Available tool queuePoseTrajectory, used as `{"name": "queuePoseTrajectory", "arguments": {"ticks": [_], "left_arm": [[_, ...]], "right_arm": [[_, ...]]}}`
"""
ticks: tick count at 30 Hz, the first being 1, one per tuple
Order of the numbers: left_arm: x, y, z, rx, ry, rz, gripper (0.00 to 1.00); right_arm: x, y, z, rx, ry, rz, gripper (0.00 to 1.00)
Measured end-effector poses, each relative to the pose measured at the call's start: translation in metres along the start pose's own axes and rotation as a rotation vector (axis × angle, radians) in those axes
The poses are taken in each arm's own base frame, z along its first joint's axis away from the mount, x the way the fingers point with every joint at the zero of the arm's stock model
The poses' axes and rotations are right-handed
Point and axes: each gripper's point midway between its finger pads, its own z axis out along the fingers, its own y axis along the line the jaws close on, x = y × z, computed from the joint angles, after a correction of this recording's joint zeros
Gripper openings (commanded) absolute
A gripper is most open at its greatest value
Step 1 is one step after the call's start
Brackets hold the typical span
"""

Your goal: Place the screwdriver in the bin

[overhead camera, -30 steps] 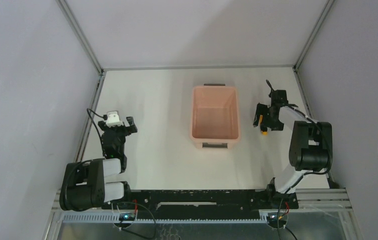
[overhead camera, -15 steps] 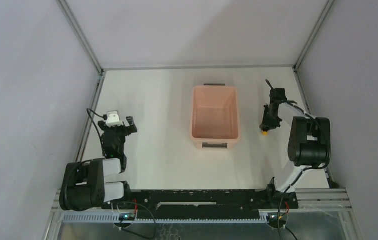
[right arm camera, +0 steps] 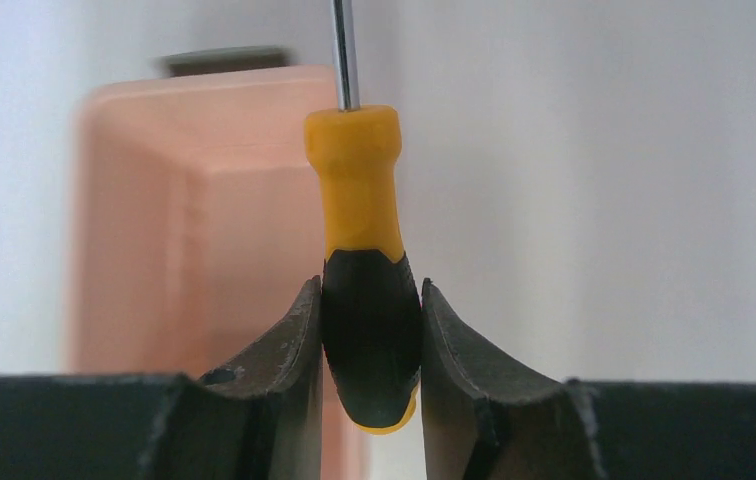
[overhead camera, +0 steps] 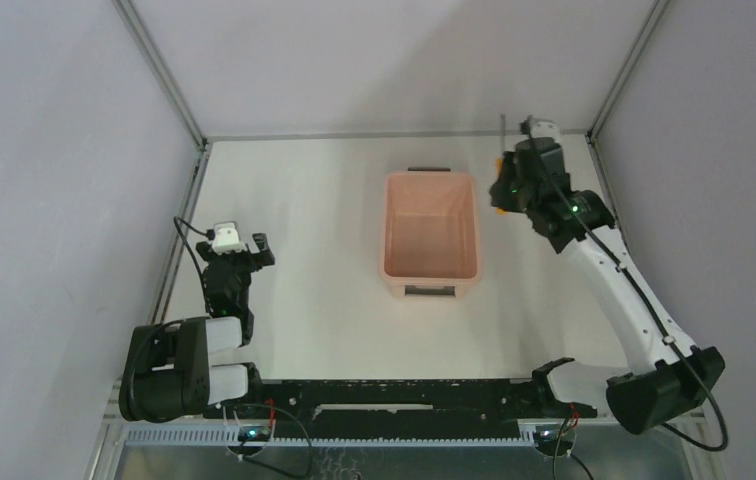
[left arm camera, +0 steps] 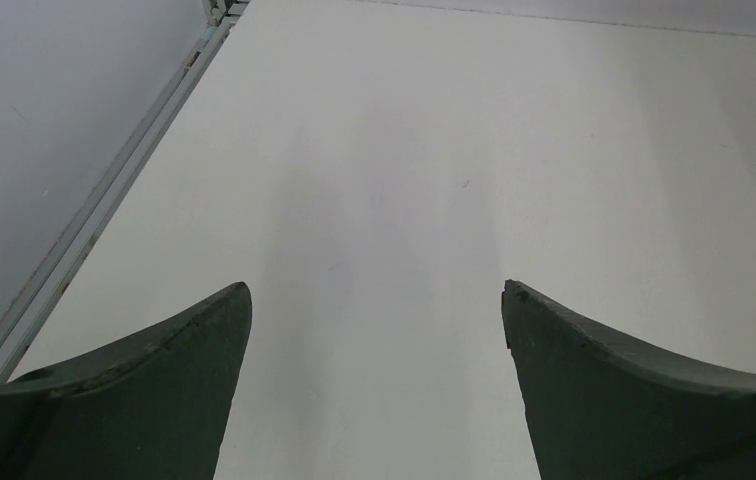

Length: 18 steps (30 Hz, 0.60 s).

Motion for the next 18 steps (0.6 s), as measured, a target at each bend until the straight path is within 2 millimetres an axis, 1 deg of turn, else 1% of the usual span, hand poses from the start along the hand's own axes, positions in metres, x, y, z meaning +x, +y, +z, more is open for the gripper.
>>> {"name": "queuePoseTrajectory", "arguments": {"ticks": [2,3,5,6,7,9,11,13,18], "left_arm": [[0.0,0.0,0.0,0.0,0.0,0.0,1.0],[0.0,0.0,0.0,0.0,0.0,0.0,1.0],[0.0,0.0,0.0,0.0,0.0,0.0,1.0],[0.0,0.0,0.0,0.0,0.0,0.0,1.0],[0.0,0.0,0.0,0.0,0.0,0.0,1.0],[0.0,0.0,0.0,0.0,0.0,0.0,1.0],[0.0,0.0,0.0,0.0,0.0,0.0,1.0],[0.0,0.0,0.0,0.0,0.0,0.0,1.0],[0.0,0.0,0.0,0.0,0.0,0.0,1.0]], "right_arm": [[-0.004,0.037,-0.021,-0.083,-0.036,-0.029,0.0],[-0.003,0.053,-0.029,-0.119,-0.041,-0.043,0.0],[0.003,0.079,-0.038,-0.163,-0.037,-0.066,0.0],[0.007,0.091,-0.039,-0.178,-0.031,-0.075,0.0],[0.012,0.098,-0.038,-0.183,-0.021,-0.081,0.0],[0.024,0.11,-0.031,-0.178,0.008,-0.087,0.0],[0.04,0.121,-0.019,-0.163,0.043,-0.092,0.0],[0.06,0.128,-0.003,-0.141,0.087,-0.097,0.0],[0.125,0.134,0.042,-0.05,0.231,-0.137,0.0]]}}
